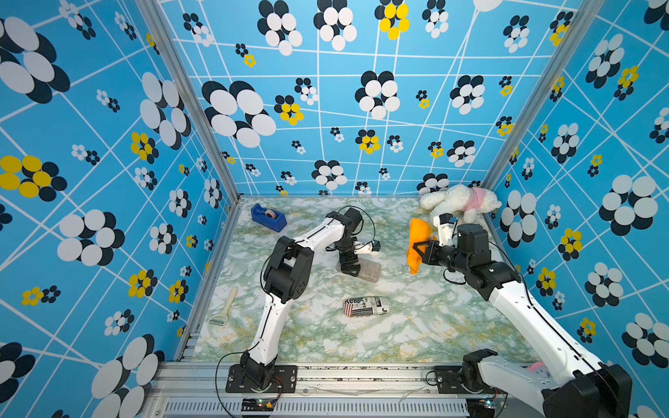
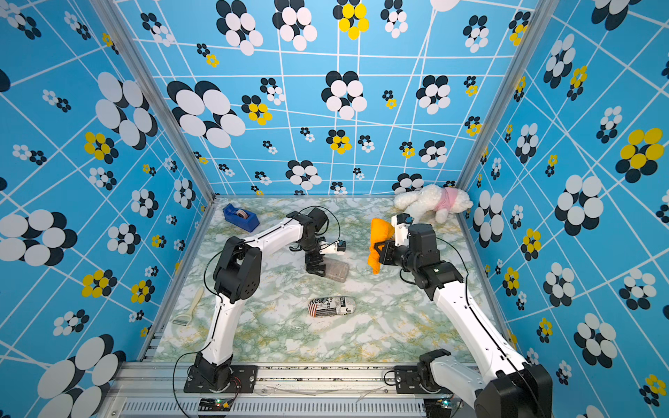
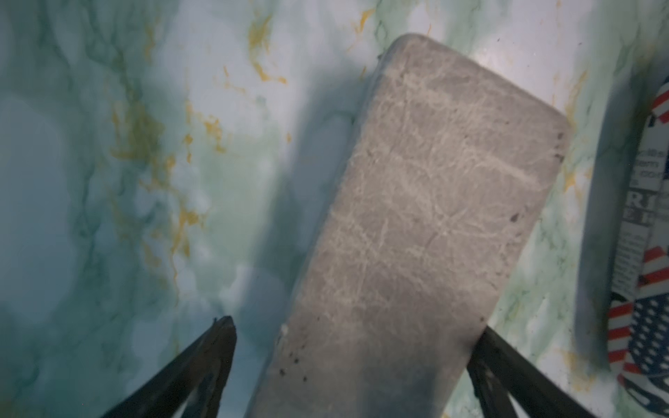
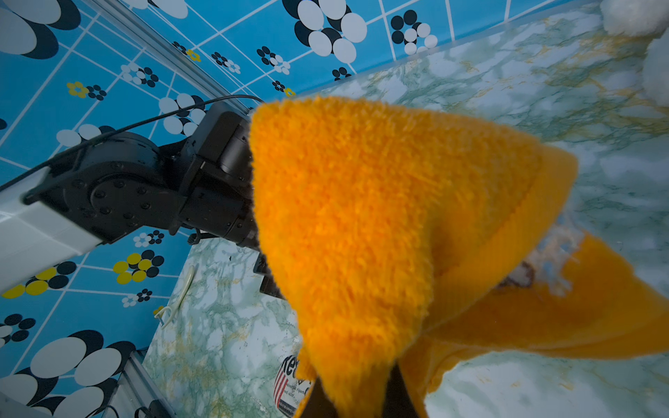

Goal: Wipe the eyeglass case
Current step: Pick up the eyeglass case from the center of the board.

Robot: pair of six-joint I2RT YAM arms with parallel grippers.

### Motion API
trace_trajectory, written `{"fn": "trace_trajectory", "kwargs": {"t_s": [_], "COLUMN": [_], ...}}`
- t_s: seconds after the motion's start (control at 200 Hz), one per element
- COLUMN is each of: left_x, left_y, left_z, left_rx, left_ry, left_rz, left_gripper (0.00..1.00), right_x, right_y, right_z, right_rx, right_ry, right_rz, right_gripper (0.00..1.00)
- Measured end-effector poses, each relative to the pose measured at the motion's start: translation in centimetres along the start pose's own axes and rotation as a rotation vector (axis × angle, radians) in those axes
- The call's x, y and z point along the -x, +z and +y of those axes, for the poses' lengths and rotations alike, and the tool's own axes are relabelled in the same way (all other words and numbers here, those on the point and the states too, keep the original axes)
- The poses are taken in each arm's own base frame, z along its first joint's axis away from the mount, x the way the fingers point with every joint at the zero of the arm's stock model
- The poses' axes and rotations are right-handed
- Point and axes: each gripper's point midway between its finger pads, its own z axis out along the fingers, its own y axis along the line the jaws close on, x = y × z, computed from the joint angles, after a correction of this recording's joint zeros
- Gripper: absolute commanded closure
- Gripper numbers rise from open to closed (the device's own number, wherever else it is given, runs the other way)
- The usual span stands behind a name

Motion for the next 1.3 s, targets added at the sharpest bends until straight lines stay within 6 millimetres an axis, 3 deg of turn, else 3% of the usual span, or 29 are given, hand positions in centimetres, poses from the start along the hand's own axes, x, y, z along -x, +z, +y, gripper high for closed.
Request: {"fn": "trace_trajectory", "kwargs": {"t_s": [0.175, 0.325, 1.089, 1.299], "left_x": [-0.9, -2.0, -3.1, -3.1], "left_y": [-0.6, -0.8, 0.3, 0.4], "left_z": [0.6, -0.5, -1.6, -2.1], "left_rx": [-0.004, -0.024, -0.035, -0.037], "left_ry": [0.004, 0.004, 0.010, 0.006], "left_rz": [-0.019, -0.017, 0.010, 0.015], "left_gripper": [0.02, 0.03, 0.12, 0.30], "right_x": [-0.1, 0.1, 0.0, 0.0], "right_y": [0.4, 0.5, 1.0, 1.0], "right_z": [-0.2, -0.1, -0.4, -0.4], "right_rx": [-0.006, -0.005, -0.010, -0.010], "right_ry": [0.008, 0.008, 0.017, 0.021], "right_rz": [0.013, 0.010, 0.024, 0.024], "right_gripper": [1.00, 1.00, 1.00, 1.00]}}
